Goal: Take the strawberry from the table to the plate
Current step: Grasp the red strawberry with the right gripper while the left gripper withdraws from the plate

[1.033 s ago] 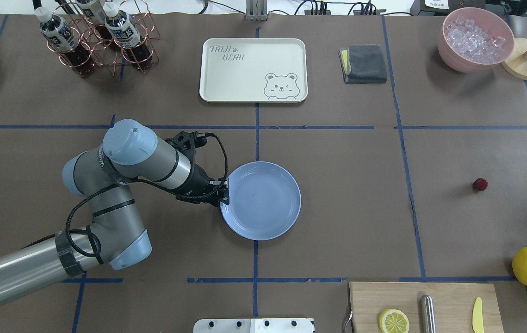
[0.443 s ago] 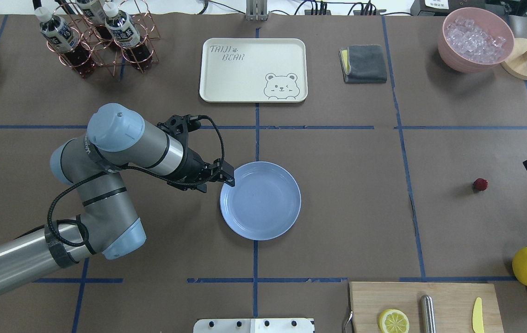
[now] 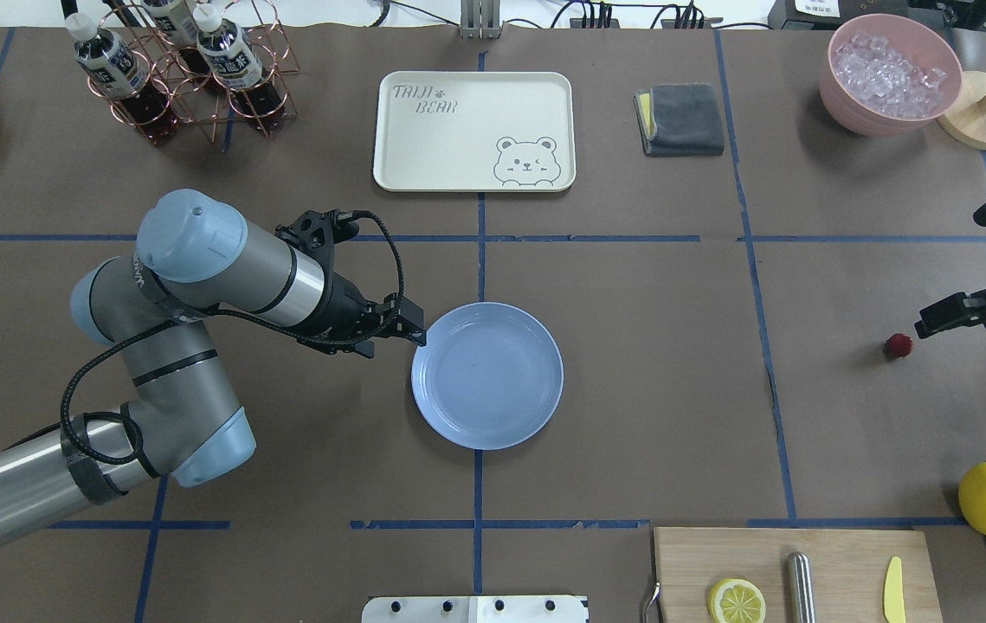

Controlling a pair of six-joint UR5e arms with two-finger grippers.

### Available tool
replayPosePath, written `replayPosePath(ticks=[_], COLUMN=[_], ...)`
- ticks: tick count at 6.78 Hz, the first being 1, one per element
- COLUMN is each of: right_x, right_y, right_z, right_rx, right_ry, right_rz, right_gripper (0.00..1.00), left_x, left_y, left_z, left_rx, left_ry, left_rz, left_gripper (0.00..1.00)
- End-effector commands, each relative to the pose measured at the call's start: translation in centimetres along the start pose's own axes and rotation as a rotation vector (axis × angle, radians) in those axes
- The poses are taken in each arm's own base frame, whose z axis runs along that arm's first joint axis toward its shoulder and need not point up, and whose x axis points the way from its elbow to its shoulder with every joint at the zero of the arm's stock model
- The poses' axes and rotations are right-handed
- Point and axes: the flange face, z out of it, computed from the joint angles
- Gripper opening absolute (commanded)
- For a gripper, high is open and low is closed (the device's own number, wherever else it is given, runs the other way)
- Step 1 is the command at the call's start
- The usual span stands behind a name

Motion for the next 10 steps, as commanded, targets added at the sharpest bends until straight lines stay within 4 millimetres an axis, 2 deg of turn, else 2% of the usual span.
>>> replayPosePath(ticks=[1,2,5,6,8,9,10], right_x=[-3.0,-3.6,-2.9,-2.9,-2.7,-2.8,-2.7], right_y=[-0.9,-0.5,0.2,0.2,0.4,0.4,0.6], right_z=[3.0,4.2,5.7,5.7,5.7,5.4,5.4], right_rx=[0.014,0.009,-0.005,-0.001,-0.003,-0.002,-0.004], right_ry=[-0.020,0.004,0.040,0.043,0.046,0.040,0.040], right_rz=[0.064,0.041,0.040,0.040,0.039,0.037,0.036], right_gripper=[1.00,0.99,0.91,0.75,0.14,0.00,0.00], left_x=[-0.1,-0.1,-0.2,-0.2,-0.1,-0.2,-0.2], left_y=[0.1,0.0,0.0,0.0,0.0,0.1,0.1], left_z=[0.0,0.1,0.1,0.1,0.1,0.1,0.1], left_rx=[0.002,0.004,0.005,0.005,0.004,0.002,0.002], left_ry=[-0.001,-0.002,-0.004,-0.004,-0.002,-0.004,-0.004], left_rz=[0.000,-0.001,-0.002,-0.002,-0.001,-0.001,-0.001], left_gripper=[0.83,0.83,0.84,0.84,0.84,0.84,0.84])
